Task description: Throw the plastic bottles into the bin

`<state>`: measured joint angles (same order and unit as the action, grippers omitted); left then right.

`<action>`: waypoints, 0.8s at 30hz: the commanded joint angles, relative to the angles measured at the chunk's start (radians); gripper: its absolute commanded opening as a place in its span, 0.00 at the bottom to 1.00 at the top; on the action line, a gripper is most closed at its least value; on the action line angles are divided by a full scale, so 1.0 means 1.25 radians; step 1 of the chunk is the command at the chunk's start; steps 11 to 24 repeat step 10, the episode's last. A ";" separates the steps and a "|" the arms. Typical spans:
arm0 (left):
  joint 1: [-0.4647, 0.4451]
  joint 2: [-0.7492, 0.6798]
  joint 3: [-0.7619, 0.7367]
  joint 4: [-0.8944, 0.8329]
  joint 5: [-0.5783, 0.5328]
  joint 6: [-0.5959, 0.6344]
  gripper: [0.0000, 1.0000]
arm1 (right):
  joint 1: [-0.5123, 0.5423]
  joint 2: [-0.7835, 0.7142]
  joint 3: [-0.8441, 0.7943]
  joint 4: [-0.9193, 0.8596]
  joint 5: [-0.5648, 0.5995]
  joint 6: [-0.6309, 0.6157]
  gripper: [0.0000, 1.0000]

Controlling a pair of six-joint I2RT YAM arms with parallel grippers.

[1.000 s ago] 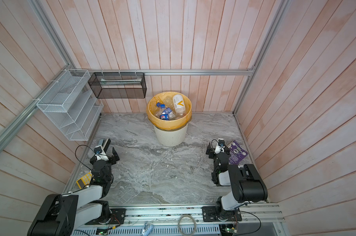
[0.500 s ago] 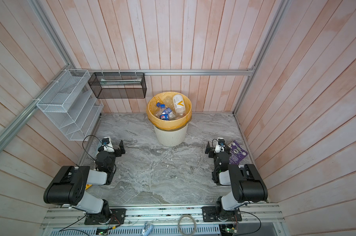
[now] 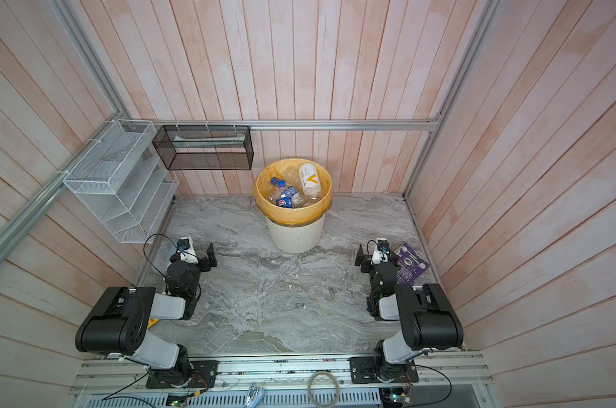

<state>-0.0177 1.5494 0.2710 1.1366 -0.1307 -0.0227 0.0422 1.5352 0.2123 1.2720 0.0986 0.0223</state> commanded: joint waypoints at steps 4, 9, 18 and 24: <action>0.004 -0.004 0.007 -0.007 0.012 0.000 1.00 | -0.005 0.001 0.011 0.001 -0.012 0.001 1.00; 0.004 -0.004 0.008 -0.007 0.012 0.000 1.00 | -0.005 0.001 0.010 0.004 -0.011 -0.001 1.00; 0.004 -0.004 0.007 -0.007 0.013 0.000 0.99 | -0.005 0.001 0.010 0.004 -0.011 0.000 1.00; 0.004 -0.004 0.007 -0.007 0.013 0.000 0.99 | -0.005 0.001 0.010 0.004 -0.011 0.000 1.00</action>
